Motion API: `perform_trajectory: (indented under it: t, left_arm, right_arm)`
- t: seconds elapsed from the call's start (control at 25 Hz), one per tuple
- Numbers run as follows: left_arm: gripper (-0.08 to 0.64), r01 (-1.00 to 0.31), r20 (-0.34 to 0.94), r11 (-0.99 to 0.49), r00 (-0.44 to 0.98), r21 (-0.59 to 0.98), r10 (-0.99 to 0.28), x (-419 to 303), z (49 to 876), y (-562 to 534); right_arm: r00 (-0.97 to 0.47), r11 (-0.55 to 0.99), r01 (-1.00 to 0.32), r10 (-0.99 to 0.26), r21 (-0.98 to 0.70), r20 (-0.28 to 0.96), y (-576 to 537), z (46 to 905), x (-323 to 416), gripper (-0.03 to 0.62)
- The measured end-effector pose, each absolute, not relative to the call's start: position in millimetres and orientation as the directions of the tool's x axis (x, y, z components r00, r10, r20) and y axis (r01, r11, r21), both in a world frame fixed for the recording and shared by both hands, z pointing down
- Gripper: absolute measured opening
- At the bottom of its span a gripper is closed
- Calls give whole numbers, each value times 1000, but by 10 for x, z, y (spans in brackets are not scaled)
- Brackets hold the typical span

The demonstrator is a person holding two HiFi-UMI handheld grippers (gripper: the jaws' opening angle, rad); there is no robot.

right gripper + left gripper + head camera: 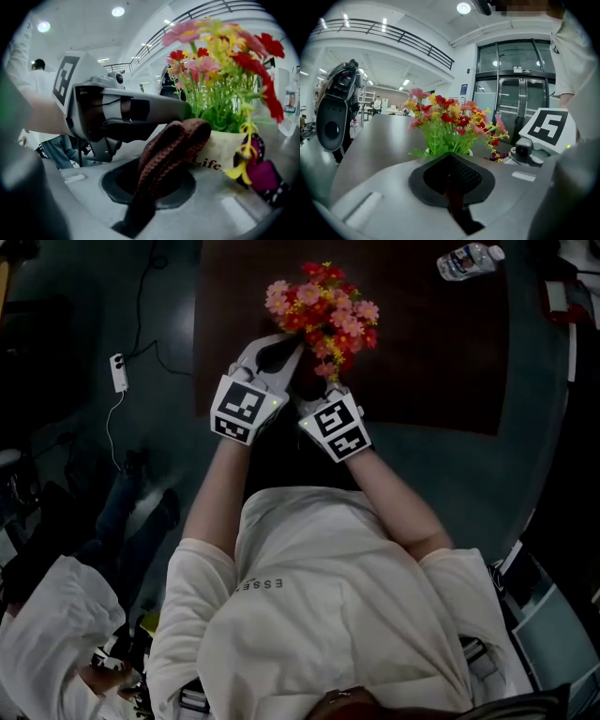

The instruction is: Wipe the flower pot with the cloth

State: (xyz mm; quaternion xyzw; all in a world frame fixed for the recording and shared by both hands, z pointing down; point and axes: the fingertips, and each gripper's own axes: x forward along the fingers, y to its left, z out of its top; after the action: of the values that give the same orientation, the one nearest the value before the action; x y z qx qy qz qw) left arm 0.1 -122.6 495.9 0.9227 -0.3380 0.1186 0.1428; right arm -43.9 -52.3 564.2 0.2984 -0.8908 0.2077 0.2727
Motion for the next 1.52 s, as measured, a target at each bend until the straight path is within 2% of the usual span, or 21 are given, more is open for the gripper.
perform_trajectory:
  t: [0.32, 0.72, 0.92, 1.24, 1.36, 1.52]
  left_arm:
    - [14, -633, 327, -752, 761, 185, -561, 38, 4968, -1223]
    - [14, -648, 359, -747, 739, 148, -570, 38, 4986, -1212]
    - [14, -666, 322, -715, 739, 213, -592, 39, 4965, -1228]
    - [14, -646, 328, -718, 758, 259, -563, 32, 4990, -1219]
    - [14, -646, 329, -720, 758, 254, -564, 24, 4998, -1223]
    - [14, -662, 314, -718, 743, 215, -591, 7, 5018, -1232]
  right_arm:
    - [-656, 693, -682, -438, -235, 614, -590, 5726, -147, 46]
    - [-563, 581, -780, -490, -233, 666, -830, 5766, 668, 48]
    - [-532, 559, -801, -504, -213, 680, -947, 5792, 927, 48]
    - [-351, 372, -917, -587, -143, 729, -1347, 5790, 1497, 48]
    - [-370, 410, -903, -591, -128, 717, -1612, 5745, 1376, 48]
    - [-441, 516, -846, -536, -134, 720, -1964, 5744, 1158, 48]
